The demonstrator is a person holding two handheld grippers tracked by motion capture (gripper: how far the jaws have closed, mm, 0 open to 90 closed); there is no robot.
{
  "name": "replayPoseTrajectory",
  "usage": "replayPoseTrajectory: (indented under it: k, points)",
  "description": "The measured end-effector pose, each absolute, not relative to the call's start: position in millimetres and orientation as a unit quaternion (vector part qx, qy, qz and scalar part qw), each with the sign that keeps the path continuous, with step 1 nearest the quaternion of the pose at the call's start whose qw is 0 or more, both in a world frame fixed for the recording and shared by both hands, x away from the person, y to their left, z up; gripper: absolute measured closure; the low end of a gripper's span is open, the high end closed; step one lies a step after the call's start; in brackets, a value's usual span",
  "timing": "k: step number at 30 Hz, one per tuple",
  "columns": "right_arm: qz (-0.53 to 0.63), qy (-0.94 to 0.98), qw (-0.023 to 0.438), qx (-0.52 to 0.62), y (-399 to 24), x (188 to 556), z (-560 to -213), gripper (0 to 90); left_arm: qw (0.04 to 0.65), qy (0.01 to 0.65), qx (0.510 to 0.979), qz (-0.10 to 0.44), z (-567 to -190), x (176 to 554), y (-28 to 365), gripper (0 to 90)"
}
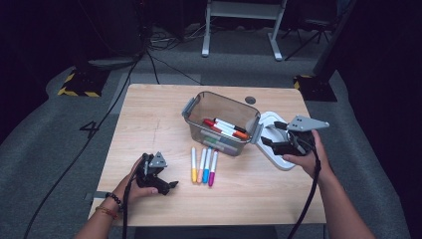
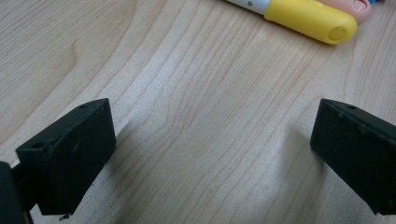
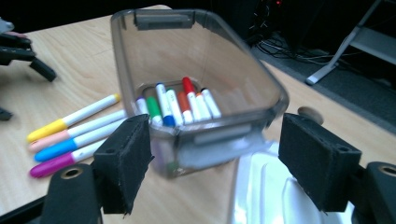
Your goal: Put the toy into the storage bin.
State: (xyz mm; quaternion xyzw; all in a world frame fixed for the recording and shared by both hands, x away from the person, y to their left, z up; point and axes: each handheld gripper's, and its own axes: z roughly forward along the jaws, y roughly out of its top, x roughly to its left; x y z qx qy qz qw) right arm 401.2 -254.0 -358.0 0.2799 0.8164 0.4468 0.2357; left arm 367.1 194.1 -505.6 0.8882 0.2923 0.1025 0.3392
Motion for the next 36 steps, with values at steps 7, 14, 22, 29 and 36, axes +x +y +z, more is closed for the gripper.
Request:
replayPoseTrajectory:
  k: [7,14,22,29,36]
  points:
    - [0.441,0.816,0.221,0.302,-259,376,-400,23.4,0.339,0.293,0.888,0.103,-506,367,194,0.5]
    - [0.431,0.830,0.186,0.302,-236,363,-442,25.1,0.339,0.294,0.888,0.103,-506,367,194,0.6]
    - [0.419,0.856,0.145,0.267,-190,363,-470,25.0,0.338,0.295,0.888,0.103,-506,367,194,0.5]
    - [0.409,0.872,0.127,0.236,-145,367,-484,25.3,0.339,0.294,0.888,0.103,-506,367,194,0.5]
    - [0.414,0.872,0.126,0.229,-120,372,-487,25.3,0.339,0.294,0.888,0.103,-506,367,194,0.5]
